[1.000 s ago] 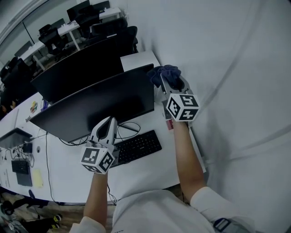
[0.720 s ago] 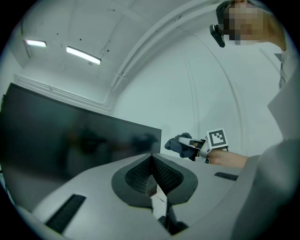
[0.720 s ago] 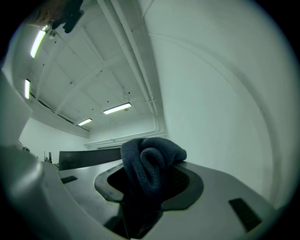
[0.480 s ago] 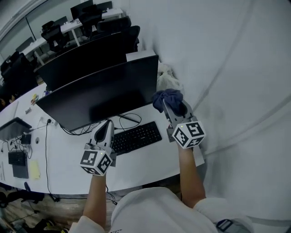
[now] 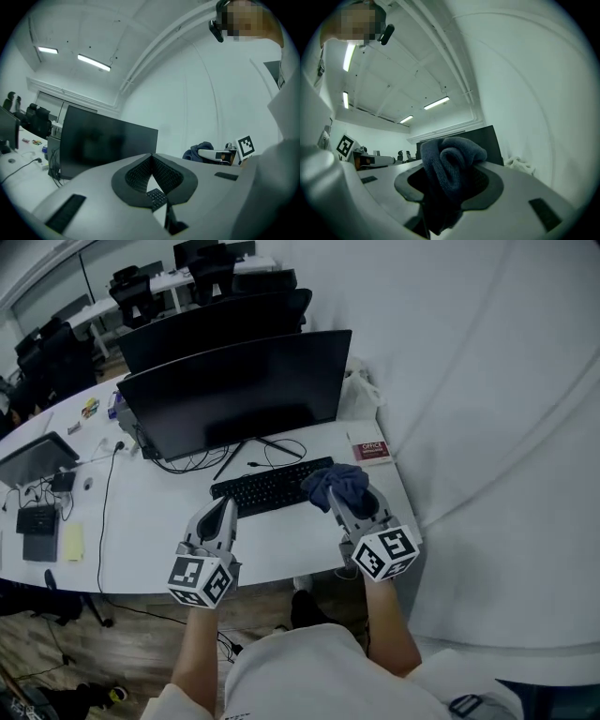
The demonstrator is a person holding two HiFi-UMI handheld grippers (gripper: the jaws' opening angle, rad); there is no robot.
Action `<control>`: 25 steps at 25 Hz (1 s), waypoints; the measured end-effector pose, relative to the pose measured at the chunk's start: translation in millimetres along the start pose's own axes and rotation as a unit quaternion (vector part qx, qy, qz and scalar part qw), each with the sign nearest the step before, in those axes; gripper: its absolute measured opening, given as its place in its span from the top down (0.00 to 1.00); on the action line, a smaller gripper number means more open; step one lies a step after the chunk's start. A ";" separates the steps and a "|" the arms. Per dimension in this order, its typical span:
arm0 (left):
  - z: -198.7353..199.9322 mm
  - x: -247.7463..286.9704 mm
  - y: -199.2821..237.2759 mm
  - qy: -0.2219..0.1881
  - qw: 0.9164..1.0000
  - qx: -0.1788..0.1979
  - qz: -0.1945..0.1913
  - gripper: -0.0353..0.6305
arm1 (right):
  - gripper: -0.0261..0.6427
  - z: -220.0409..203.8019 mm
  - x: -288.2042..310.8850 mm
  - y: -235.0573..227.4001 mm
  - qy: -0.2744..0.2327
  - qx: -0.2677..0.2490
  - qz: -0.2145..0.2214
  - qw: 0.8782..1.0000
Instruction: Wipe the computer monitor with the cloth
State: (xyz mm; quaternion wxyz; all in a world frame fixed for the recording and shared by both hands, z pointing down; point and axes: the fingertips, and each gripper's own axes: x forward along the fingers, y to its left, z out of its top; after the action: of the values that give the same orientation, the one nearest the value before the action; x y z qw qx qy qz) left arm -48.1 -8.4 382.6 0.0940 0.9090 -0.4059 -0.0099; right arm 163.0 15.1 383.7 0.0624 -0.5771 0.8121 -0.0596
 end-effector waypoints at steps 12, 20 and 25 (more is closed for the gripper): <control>-13.3 -121.6 -28.4 -0.009 1.000 -0.012 0.000 0.93 | 0.70 -9.4 -89.9 101.9 0.013 -0.016 0.035 0.999; -13.3 -130.0 -38.9 -0.016 1.000 -0.012 0.021 0.93 | 0.70 -11.8 -98.1 110.6 0.029 -0.031 0.067 0.997; -20.6 -122.5 -55.7 -0.005 0.999 -0.014 0.033 0.93 | 0.70 -2.4 -103.5 99.7 0.032 -0.042 0.083 0.995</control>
State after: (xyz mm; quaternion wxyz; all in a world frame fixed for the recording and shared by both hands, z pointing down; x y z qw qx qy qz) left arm -87.3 122.0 385.7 0.1054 0.8938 -0.4355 -0.0170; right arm 103.6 145.5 372.6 0.0168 -0.5076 0.8605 -0.0391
